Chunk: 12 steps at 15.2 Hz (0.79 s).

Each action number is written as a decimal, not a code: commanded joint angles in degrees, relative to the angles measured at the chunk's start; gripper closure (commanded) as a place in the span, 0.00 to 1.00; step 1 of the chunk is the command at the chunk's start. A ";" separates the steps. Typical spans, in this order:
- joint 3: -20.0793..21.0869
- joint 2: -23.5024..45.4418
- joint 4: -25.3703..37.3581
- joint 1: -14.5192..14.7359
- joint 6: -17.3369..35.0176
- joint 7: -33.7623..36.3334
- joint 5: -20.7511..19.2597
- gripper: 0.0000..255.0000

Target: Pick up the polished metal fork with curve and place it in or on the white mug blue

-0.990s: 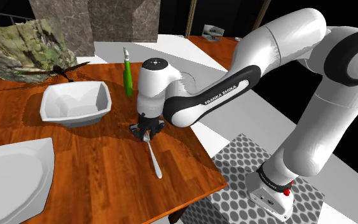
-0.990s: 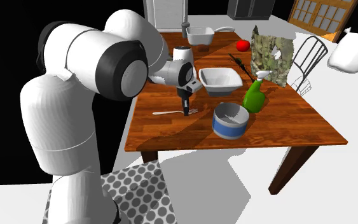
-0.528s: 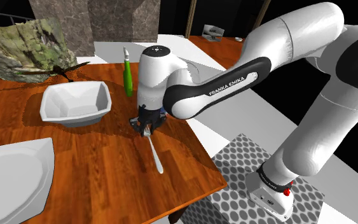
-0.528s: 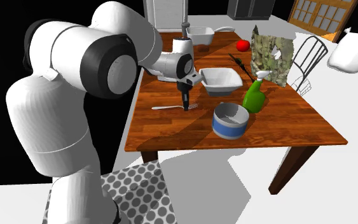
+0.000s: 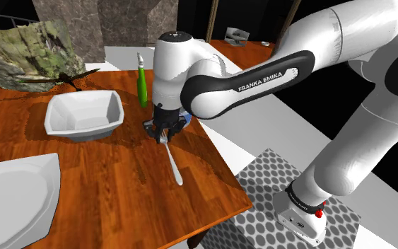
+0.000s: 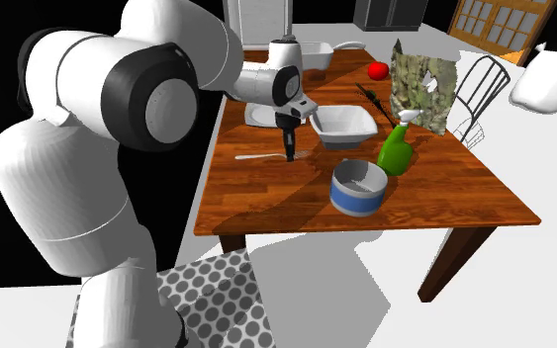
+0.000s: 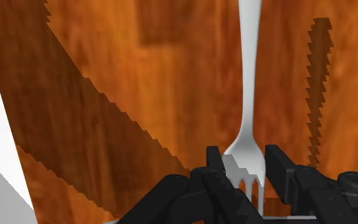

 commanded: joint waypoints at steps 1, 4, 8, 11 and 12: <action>0.11 -0.68 0.96 -0.04 -1.49 -0.37 0.62 1.00; 0.14 -1.65 2.40 -0.17 -3.63 -1.02 1.46 1.00; 0.13 -2.74 4.50 -0.30 -6.53 -1.76 2.39 1.00; 0.11 -3.40 6.21 -0.38 -8.73 -2.21 2.93 1.00; 0.10 -3.59 6.81 -0.40 -9.47 -2.35 3.09 1.00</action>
